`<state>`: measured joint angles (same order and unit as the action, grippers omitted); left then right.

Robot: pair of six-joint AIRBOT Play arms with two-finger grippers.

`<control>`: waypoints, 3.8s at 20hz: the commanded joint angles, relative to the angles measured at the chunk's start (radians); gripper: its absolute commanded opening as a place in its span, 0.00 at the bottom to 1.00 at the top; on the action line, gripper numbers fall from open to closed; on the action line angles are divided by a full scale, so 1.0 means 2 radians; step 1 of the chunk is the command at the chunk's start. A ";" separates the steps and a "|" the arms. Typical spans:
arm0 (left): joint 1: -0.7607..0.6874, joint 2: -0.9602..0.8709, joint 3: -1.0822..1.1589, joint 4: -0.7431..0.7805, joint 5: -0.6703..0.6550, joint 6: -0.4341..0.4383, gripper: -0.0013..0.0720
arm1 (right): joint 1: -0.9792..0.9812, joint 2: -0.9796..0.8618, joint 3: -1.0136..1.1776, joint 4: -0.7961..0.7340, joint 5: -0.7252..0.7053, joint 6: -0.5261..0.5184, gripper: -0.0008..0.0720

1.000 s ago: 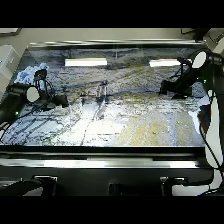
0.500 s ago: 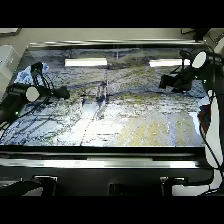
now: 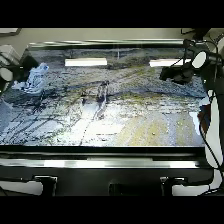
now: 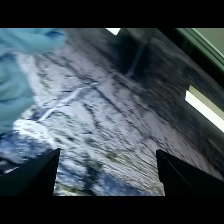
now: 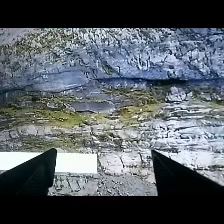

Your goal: Fold the clothes and pants, and hang the long-sleeved shirts on hangers.

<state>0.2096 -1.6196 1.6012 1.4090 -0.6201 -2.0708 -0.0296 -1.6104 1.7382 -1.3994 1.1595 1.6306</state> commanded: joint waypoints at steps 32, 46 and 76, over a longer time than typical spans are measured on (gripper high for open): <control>-0.043 0.228 0.063 -0.252 -0.166 0.410 0.05 | 0.001 0.233 0.031 -0.034 0.123 0.033 0.95; -0.484 0.047 -0.222 -0.254 -0.192 0.243 0.63 | 0.001 0.174 0.028 -0.033 0.255 0.033 0.94; -0.201 0.001 -0.337 -0.456 -0.168 0.385 0.99 | 0.002 -0.011 -0.255 0.217 0.105 -0.070 0.98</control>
<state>-0.1688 -1.6062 0.9325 0.5289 -1.0325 -1.3079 -0.0273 -1.6314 1.2556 -0.9894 1.3899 1.5093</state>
